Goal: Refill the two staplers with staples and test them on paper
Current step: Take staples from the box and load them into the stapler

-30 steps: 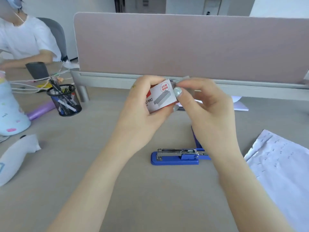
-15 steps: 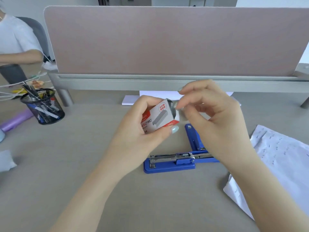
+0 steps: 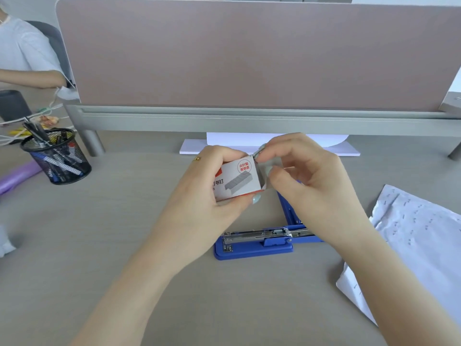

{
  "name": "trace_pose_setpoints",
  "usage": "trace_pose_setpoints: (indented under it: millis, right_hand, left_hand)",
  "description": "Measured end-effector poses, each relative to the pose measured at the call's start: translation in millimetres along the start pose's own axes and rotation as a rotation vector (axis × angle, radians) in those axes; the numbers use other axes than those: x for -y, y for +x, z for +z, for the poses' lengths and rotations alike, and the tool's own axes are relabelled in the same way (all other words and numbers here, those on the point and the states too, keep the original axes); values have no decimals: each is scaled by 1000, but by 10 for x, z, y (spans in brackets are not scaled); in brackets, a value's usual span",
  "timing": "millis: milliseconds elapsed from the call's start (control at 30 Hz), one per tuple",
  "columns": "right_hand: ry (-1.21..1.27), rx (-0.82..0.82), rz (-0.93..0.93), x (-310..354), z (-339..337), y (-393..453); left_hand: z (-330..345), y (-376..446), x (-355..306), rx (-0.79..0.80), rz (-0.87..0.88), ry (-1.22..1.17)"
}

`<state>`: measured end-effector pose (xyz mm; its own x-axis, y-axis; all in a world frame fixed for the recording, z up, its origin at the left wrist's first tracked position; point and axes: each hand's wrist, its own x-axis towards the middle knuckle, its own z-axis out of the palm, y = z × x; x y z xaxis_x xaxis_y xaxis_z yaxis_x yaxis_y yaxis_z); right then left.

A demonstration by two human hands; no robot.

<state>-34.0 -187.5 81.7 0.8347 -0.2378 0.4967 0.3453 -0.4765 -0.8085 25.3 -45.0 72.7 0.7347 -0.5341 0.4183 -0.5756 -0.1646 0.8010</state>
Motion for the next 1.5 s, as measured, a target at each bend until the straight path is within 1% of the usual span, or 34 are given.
trace_pose_setpoints:
  millis: [167, 400, 567, 667, 767, 867, 967, 1067, 1133, 1200, 1233, 1300, 1400, 1500]
  right_hand:
    - [62, 75, 33, -26, -18, -4]
    - [144, 66, 54, -82, -28, 17]
    - [288, 181, 46, -111, -82, 44]
    - [336, 221, 39, -138, -118, 55]
    - [341, 224, 23, -166, -114, 60]
    - [355, 154, 12, -183, -112, 61]
    - [465, 28, 76, -187, -126, 75]
    - [719, -56, 159, -170, -118, 90]
    - [839, -115, 246, -162, -105, 98]
    - [890, -145, 376, -173, -82, 103]
    - [891, -133, 442, -176, -64, 105]
    - [860, -61, 536, -185, -22, 101]
    - [802, 57, 553, -189, 33, 73]
    - [625, 119, 535, -223, 90, 43]
  left_hand:
    - [-51, 4, -12, 11, 25, 58]
    - [-29, 1, 8, 11, 18, 35]
    - [36, -15, 20, 38, 29, 29]
    - [59, -9, 40, 39, 29, 42]
    - [70, -7, 72, 51, 45, 80]
    - [85, -23, 79, 81, 26, 131]
    - [77, -28, 60, 76, 29, 142]
    - [67, -28, 44, 47, 32, 131]
    - [67, -24, 43, 34, 31, 108]
    - [65, -18, 50, 25, 20, 97]
    - [64, -19, 52, 22, 16, 95]
    - [69, -20, 52, 21, 19, 98]
    - [77, -16, 68, 32, 8, 132]
    - [38, 7, 170, 44, -65, 214]
